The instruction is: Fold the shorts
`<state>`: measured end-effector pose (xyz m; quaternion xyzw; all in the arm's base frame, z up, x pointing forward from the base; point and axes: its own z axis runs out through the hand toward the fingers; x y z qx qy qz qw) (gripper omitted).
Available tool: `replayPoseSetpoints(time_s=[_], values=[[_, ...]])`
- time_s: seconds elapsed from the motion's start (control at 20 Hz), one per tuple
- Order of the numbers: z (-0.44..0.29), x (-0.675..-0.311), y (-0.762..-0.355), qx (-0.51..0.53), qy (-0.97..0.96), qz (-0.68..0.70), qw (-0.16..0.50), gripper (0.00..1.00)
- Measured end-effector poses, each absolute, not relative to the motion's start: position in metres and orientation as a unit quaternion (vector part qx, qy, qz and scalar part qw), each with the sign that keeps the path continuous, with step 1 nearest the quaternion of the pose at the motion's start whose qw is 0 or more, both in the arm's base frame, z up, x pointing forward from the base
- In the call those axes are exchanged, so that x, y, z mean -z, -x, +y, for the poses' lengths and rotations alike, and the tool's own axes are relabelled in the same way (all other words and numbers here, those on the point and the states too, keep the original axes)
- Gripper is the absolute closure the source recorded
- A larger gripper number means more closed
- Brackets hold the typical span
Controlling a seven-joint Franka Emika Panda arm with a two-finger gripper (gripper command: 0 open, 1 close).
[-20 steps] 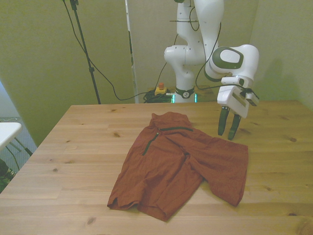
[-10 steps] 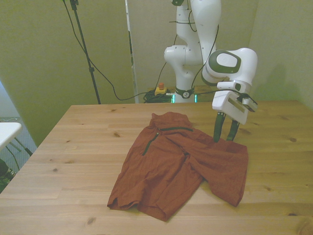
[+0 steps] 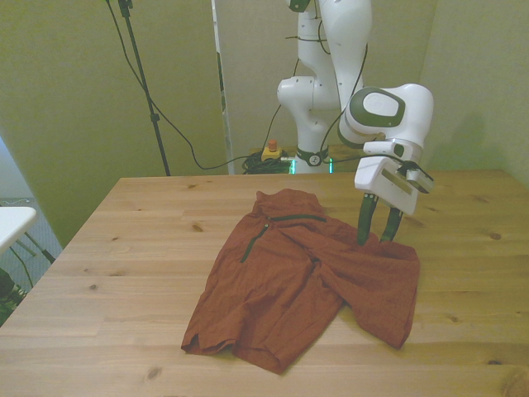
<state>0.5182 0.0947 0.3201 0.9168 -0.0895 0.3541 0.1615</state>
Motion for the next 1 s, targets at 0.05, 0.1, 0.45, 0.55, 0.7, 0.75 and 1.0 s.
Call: replayPoseSetpoints(time_s=[0.05,0.1,0.45,0.55,0.7,0.75,1.0], values=[[0.095,-0.319,-0.518,-0.354,-0.917,-0.09,0.161,1.0],[0.095,-0.318,-0.518,-0.353,-0.917,-0.089,0.161,1.0],[0.096,-0.311,-0.518,-0.35,-0.919,-0.087,0.16,1.0],[0.096,-0.31,-0.518,-0.348,-0.92,-0.088,0.16,1.0],[0.096,-0.307,-0.518,-0.346,-0.921,-0.088,0.159,1.0],[0.096,-0.306,-0.518,-0.345,-0.921,-0.088,0.159,1.0],[0.096,-0.302,-0.518,-0.343,-0.921,-0.095,0.156,1.0]])
